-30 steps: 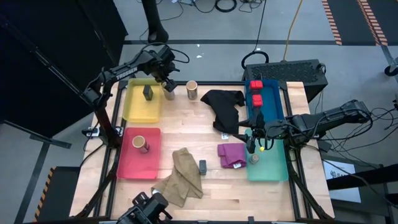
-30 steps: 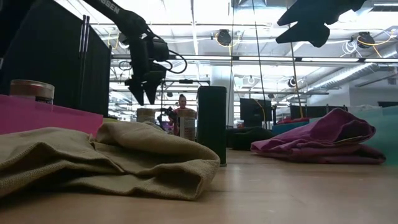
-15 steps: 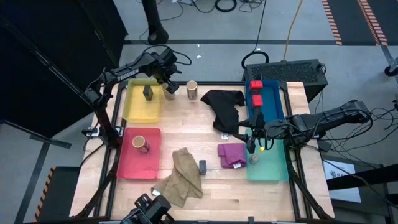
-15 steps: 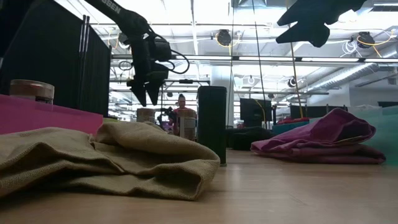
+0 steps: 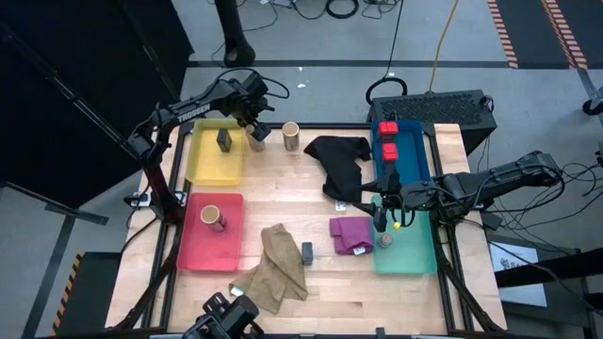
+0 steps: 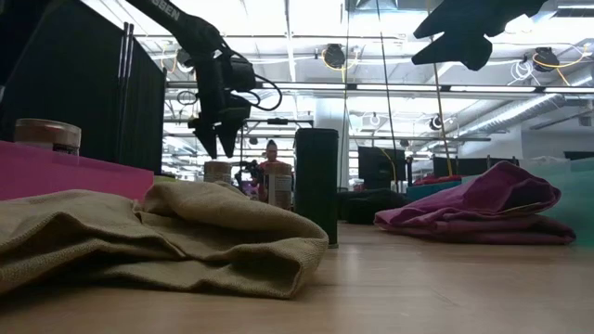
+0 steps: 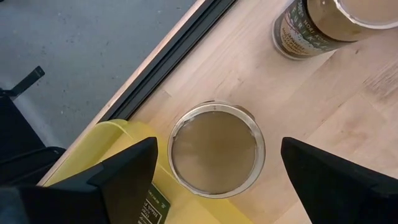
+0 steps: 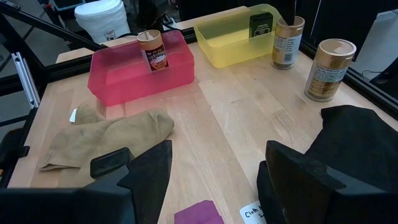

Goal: Sort spices by type
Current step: Put the left gold seasoning bottle into the red bin

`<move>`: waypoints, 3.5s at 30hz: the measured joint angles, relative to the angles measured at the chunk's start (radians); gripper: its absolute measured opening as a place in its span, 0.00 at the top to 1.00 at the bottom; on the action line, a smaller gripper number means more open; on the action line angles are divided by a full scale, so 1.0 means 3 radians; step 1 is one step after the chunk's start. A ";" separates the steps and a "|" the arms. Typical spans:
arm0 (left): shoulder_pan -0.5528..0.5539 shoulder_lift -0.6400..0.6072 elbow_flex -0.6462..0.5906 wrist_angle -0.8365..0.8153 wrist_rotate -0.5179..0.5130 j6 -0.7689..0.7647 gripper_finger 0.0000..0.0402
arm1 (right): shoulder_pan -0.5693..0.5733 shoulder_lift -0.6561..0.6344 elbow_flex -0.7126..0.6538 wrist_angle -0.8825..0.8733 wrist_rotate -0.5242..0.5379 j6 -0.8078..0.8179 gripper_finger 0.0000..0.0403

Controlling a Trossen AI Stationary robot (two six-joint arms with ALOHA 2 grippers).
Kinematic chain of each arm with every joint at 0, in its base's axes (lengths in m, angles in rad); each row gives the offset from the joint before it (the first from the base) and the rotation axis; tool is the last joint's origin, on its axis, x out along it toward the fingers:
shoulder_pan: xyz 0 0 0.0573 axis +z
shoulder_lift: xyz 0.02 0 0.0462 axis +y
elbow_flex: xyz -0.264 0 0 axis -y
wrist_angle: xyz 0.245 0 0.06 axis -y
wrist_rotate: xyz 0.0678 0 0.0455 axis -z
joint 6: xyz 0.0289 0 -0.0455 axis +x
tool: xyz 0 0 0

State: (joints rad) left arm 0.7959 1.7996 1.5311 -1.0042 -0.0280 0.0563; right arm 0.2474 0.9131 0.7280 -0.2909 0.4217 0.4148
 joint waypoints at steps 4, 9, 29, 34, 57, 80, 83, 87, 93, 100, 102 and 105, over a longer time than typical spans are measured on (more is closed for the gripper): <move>0.0000 0.0034 0.0000 -0.0010 -0.0001 -0.0001 0.13 | 0.0000 0.0000 0.0000 0.0000 0.0000 0.0000 0.40; 0.0000 0.0151 0.0000 0.0003 -0.0013 0.0003 0.13 | 0.0000 0.0000 0.0000 0.0000 0.0000 0.0000 0.40; 0.0000 0.0506 -0.0001 0.0015 -0.0110 0.0087 0.16 | 0.0000 0.0000 0.0000 -0.0028 0.0000 -0.0001 0.40; 0.0000 0.0506 -0.0001 0.0011 -0.0110 0.0092 0.24 | 0.0000 0.0000 0.0000 -0.0061 0.0000 -0.0001 0.40; -0.0289 0.0448 0.0269 -0.0396 -0.0278 0.0093 0.29 | 0.0000 -0.0001 0.0000 -0.0094 0.0001 0.0035 0.40; -0.1713 -0.0448 0.0347 -0.1102 -0.0259 -0.0544 0.29 | 0.0000 -0.0001 -0.0001 -0.0099 -0.0001 0.0052 0.40; -0.1980 -0.0560 0.0347 -0.1193 -0.0244 -0.0727 0.29 | 0.0000 -0.0001 -0.0001 -0.0099 -0.0001 0.0061 0.40; -0.2372 -0.0732 0.0347 -0.1265 -0.0174 -0.0992 0.29 | 0.0001 0.0007 -0.0001 -0.0097 -0.0001 0.0063 0.40; -0.3011 -0.0920 0.0347 -0.1309 -0.0170 -0.1548 0.29 | 0.0000 0.0069 -0.0001 -0.0097 -0.0011 0.0104 0.40; -0.3762 -0.0973 0.0346 -0.1635 -0.0087 -0.2268 0.29 | 0.0001 0.0078 -0.0001 -0.0098 -0.0014 0.0150 0.40; -0.3992 -0.0978 0.0308 -0.1783 -0.0078 -0.2556 0.29 | 0.0001 0.0078 -0.0001 -0.0097 -0.0014 0.0154 0.40; -0.4317 -0.0977 0.0207 -0.1873 -0.0061 -0.2972 0.29 | 0.0001 0.0078 -0.0001 -0.0097 -0.0015 0.0177 0.40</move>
State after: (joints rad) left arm -0.4990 1.5064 1.5931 -1.5661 -0.0463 -0.8354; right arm 0.2476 0.9363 0.7277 -0.3199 0.4173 0.4679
